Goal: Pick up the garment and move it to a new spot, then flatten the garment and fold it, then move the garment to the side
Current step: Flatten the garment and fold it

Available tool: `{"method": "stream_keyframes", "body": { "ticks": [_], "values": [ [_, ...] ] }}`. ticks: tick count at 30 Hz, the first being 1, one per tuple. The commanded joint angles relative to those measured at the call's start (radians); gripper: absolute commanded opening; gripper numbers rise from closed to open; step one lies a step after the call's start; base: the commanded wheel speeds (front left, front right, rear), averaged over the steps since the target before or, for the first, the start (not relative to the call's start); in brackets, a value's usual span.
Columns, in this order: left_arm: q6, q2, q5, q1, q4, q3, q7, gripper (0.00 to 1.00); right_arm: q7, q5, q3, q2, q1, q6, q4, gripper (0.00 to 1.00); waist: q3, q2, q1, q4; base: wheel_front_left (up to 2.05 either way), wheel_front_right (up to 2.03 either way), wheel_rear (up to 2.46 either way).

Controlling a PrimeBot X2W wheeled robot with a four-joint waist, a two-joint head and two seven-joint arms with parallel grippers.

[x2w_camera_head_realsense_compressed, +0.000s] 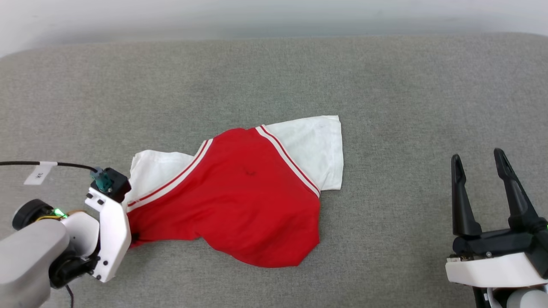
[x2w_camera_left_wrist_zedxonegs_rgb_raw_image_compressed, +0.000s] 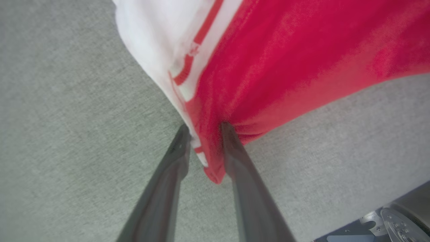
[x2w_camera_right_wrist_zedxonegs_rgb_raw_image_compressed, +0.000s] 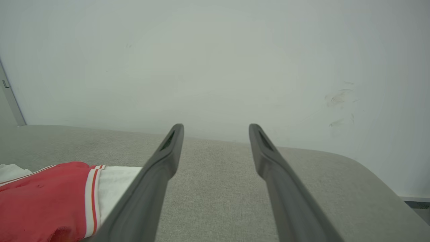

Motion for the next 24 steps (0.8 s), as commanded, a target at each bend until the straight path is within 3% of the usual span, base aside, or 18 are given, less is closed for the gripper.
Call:
{"method": "stream_keyframes", "body": {
  "ticks": [1,6,10,15,19,24],
  "values": [
    [-0.002,-0.003,0.016,-0.003,0.000,-0.005,-0.010,1.00,-0.002,0.004,-0.005,0.003,0.015,-0.001,0.006,1.00,-0.015,0.0000,0.0001,0.006,0.00,0.00,0.00],
    [-0.010,0.049,0.048,-0.113,-0.058,0.039,-0.006,1.00,-0.002,0.007,-0.013,0.003,0.017,-0.001,0.008,1.00,-0.036,0.0000,0.0001,0.009,0.00,0.00,0.00],
    [-0.008,0.057,0.066,-0.213,-0.130,0.081,0.011,1.00,-0.002,0.014,-0.014,0.003,0.014,-0.001,0.005,1.00,-0.035,0.0000,0.0001,0.005,0.00,0.00,0.00],
    [-0.005,0.020,0.090,-0.317,-0.157,0.112,0.047,1.00,-0.002,0.018,-0.005,0.003,-0.011,-0.001,-0.001,1.00,-0.009,0.0000,0.0001,-0.012,0.00,0.00,0.00],
    [-0.012,-0.044,0.073,-0.400,-0.142,0.122,0.107,1.00,-0.002,0.018,0.009,0.003,-0.032,-0.001,-0.008,1.00,0.030,0.0000,0.0001,-0.040,0.00,0.00,0.00],
    [-0.029,-0.109,0.060,-0.465,-0.103,0.084,0.203,1.00,-0.002,0.018,0.022,0.003,-0.060,-0.001,-0.020,1.00,0.086,0.0000,0.0001,-0.084,0.00,0.00,0.00]
  ]
}}
